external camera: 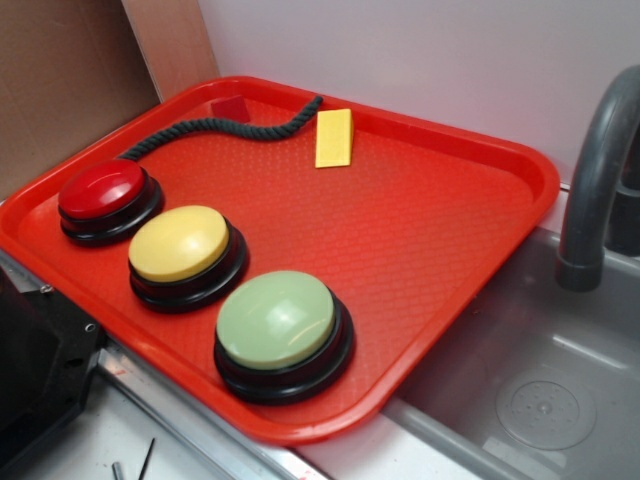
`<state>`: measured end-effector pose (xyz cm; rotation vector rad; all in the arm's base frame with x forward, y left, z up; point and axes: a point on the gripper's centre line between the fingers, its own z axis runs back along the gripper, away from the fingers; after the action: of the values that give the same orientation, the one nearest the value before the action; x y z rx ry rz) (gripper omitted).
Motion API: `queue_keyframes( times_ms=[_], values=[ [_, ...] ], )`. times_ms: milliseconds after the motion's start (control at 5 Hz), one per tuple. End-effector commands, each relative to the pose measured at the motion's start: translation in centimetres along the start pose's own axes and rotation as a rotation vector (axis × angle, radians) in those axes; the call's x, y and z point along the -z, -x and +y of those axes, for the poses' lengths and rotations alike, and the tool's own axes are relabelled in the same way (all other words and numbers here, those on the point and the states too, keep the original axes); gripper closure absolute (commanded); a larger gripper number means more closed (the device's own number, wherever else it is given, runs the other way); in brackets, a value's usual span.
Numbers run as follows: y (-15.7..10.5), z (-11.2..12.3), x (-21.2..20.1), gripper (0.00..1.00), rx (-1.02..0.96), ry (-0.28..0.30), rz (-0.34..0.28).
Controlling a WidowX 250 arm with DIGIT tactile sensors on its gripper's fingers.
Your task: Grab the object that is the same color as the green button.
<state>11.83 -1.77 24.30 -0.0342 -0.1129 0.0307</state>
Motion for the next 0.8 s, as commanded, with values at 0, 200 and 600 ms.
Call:
queue_keyframes(
  times_ms=[0, 200, 600],
  values=[
    [0.0, 0.0, 0.0, 0.00, 0.000, 0.000, 0.000],
    [-2.6, 0.0, 1.0, 0.00, -0.232, -0.039, 0.006],
    [-6.9, 0.0, 3.9, 0.00, -0.668, 0.009, -0.022]
  ],
)
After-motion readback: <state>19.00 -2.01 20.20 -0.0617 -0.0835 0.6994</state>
